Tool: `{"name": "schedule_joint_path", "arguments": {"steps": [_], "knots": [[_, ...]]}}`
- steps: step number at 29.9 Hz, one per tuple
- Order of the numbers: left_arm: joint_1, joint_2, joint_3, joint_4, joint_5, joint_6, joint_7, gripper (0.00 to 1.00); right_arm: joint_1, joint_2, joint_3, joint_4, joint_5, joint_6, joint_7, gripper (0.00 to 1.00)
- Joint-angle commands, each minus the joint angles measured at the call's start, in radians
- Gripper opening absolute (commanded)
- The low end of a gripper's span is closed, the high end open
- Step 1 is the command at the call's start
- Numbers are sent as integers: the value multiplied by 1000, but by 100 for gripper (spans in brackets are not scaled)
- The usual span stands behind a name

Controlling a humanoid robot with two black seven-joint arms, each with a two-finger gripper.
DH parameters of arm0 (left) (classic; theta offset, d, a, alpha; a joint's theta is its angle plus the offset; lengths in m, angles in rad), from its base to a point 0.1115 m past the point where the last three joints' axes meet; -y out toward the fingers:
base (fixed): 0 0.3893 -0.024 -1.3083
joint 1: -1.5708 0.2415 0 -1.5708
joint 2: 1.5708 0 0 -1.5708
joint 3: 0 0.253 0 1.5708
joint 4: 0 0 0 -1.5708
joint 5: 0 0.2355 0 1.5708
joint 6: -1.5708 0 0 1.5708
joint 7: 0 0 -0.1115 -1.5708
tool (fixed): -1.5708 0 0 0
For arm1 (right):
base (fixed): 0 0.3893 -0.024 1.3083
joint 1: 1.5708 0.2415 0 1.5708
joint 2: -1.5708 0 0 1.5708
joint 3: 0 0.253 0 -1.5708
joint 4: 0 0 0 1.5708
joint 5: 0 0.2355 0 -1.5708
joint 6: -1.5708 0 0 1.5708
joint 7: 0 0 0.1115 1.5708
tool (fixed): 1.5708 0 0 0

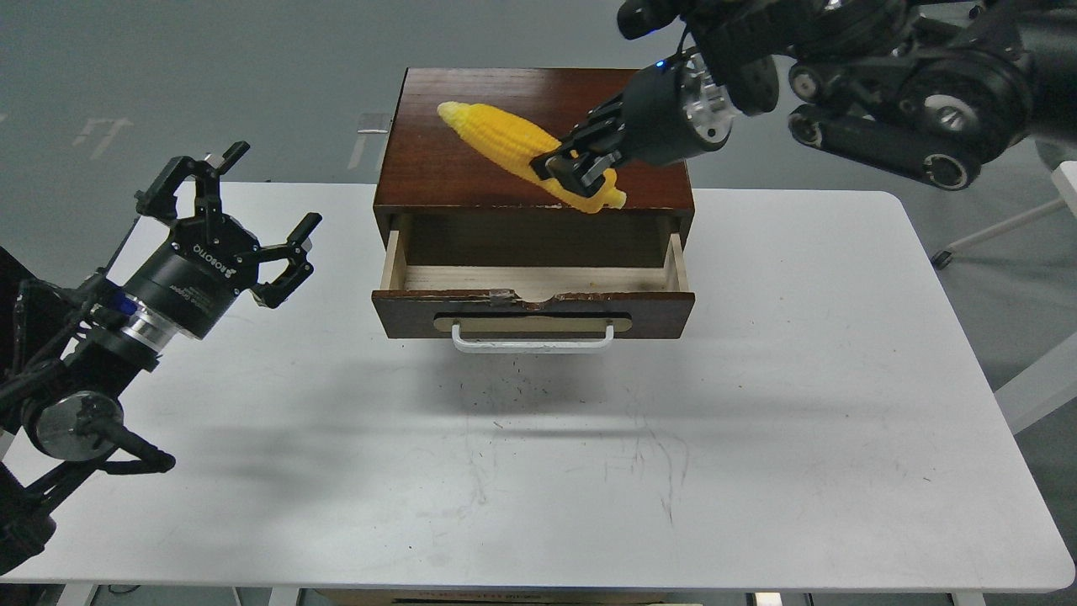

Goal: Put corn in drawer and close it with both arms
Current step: 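Lift the corn cob with the right gripper and carry it over the drawer, then lower the corn cob into the open drawer and open the right gripper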

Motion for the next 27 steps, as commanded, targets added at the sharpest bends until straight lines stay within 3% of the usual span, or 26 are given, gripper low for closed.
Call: {"name": "schedule_joint_path", "arguments": {"steps": [1,8,17,21,22,27], "knots": [[-1,4,1,0,0,0,0,100,22,77,-72,10,-73,-74,0,10],[1,6,1,-1,0,0,0,100,19,136,-213,6,-129,-206,0,10],[1,10,1,-1,0,0,0,100,-28,139,-251,2,-130,-227,0,14],[1,15,1,-3,0,0,0,100,-44,139,-253,2,-129,-227,0,39],[1,15,1,-3,0,0,-2,100,-45,139,-253,2,-129,-229,0,51],[2,15,-1,-3,0,0,-2,100,-45,137,-251,0,-127,-232,0,72]]}}
